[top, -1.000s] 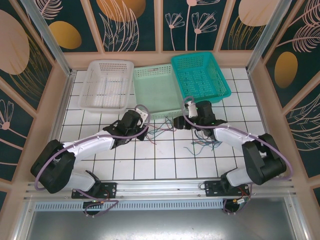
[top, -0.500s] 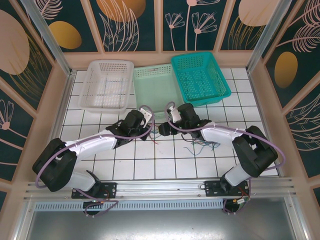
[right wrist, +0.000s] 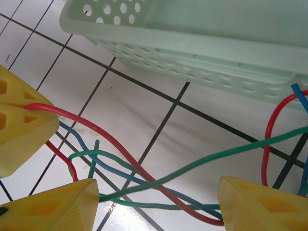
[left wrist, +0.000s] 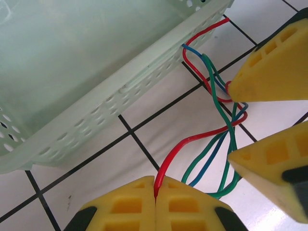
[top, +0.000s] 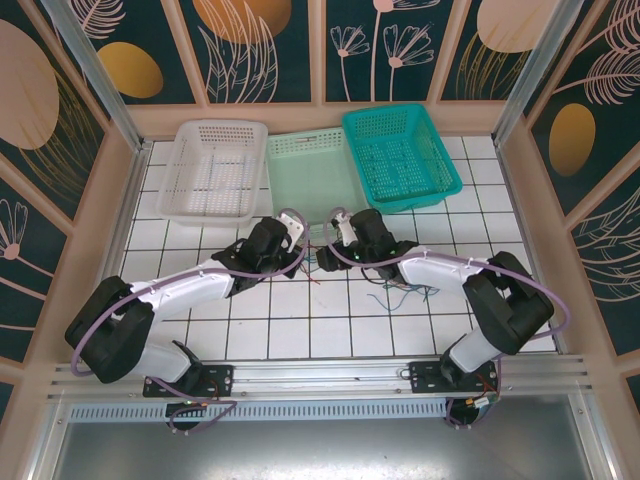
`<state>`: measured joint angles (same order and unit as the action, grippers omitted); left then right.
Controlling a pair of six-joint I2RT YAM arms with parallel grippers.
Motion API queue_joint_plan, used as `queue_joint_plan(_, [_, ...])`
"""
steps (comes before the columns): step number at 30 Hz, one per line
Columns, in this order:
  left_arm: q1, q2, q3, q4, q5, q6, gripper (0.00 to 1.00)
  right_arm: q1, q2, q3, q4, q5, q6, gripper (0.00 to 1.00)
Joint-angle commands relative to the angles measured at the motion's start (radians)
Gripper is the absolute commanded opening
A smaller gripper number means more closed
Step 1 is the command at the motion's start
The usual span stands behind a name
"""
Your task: Untangle the cables
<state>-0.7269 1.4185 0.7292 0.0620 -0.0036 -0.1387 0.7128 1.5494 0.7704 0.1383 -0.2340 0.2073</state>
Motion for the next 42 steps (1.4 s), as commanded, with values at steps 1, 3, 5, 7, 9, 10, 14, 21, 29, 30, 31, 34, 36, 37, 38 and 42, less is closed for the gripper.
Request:
queue_joint_plan(1, [-0.004, -0.031, -0.01, 0.052, 0.024, -0.009, 0.0, 0.026, 0.048, 0.058, 0.017, 0.054, -0.022, 0.67])
queue_joint_plan(3, [-0.004, -0.038, -0.01, 0.059, 0.027, -0.009, 0.0, 0.046, 0.081, 0.09, -0.014, 0.105, -0.021, 0.67])
queue_joint_plan(5, [-0.004, -0.046, -0.011, 0.063, 0.037, -0.008, 0.0, 0.061, 0.107, 0.108, -0.031, 0.16, -0.015, 0.67])
queue_joint_plan(7, [-0.003, -0.057, -0.021, 0.082, 0.055, -0.014, 0.0, 0.068, 0.129, 0.117, -0.029, 0.202, 0.004, 0.67])
queue_joint_plan(9, [-0.005, -0.066, -0.036, 0.112, 0.079, -0.027, 0.0, 0.068, 0.146, 0.129, -0.039, 0.242, 0.03, 0.67])
queue_joint_plan(10, [-0.004, -0.072, -0.044, 0.128, 0.09, -0.036, 0.0, 0.068, 0.156, 0.132, -0.043, 0.264, 0.043, 0.67])
queue_joint_plan(14, [-0.005, -0.089, -0.064, 0.138, 0.088, -0.048, 0.0, 0.07, 0.181, 0.137, -0.081, 0.337, 0.073, 0.66])
queue_joint_plan(21, [-0.004, -0.149, -0.063, 0.032, -0.033, 0.014, 0.0, 0.068, 0.17, 0.078, -0.118, 0.39, 0.096, 0.65])
queue_joint_plan(29, [-0.005, -0.22, -0.036, -0.073, -0.128, 0.096, 0.0, 0.059, 0.168, 0.016, -0.118, 0.42, 0.127, 0.65])
queue_joint_plan(30, [-0.004, -0.23, -0.034, -0.082, -0.131, 0.103, 0.0, 0.056, 0.169, 0.01, -0.118, 0.42, 0.131, 0.65])
queue_joint_plan(31, [-0.004, -0.239, -0.034, -0.09, -0.136, 0.108, 0.0, 0.053, 0.167, 0.006, -0.117, 0.419, 0.134, 0.65])
queue_joint_plan(34, [-0.005, -0.263, -0.033, -0.114, -0.166, 0.122, 0.0, 0.044, 0.166, -0.006, -0.111, 0.405, 0.142, 0.65])
queue_joint_plan(36, [-0.004, -0.279, -0.026, -0.14, -0.202, 0.134, 0.0, 0.039, 0.163, -0.015, -0.105, 0.402, 0.148, 0.65])
queue_joint_plan(37, [-0.005, -0.289, -0.022, -0.154, -0.22, 0.139, 0.0, 0.037, 0.161, -0.021, -0.103, 0.401, 0.151, 0.65])
queue_joint_plan(38, [-0.004, -0.299, -0.017, -0.17, -0.237, 0.149, 0.0, 0.031, 0.161, -0.027, -0.098, 0.398, 0.157, 0.65])
queue_joint_plan(42, [-0.002, -0.347, 0.006, -0.227, -0.295, 0.181, 0.01, 0.012, 0.156, -0.052, -0.085, 0.371, 0.172, 0.65])
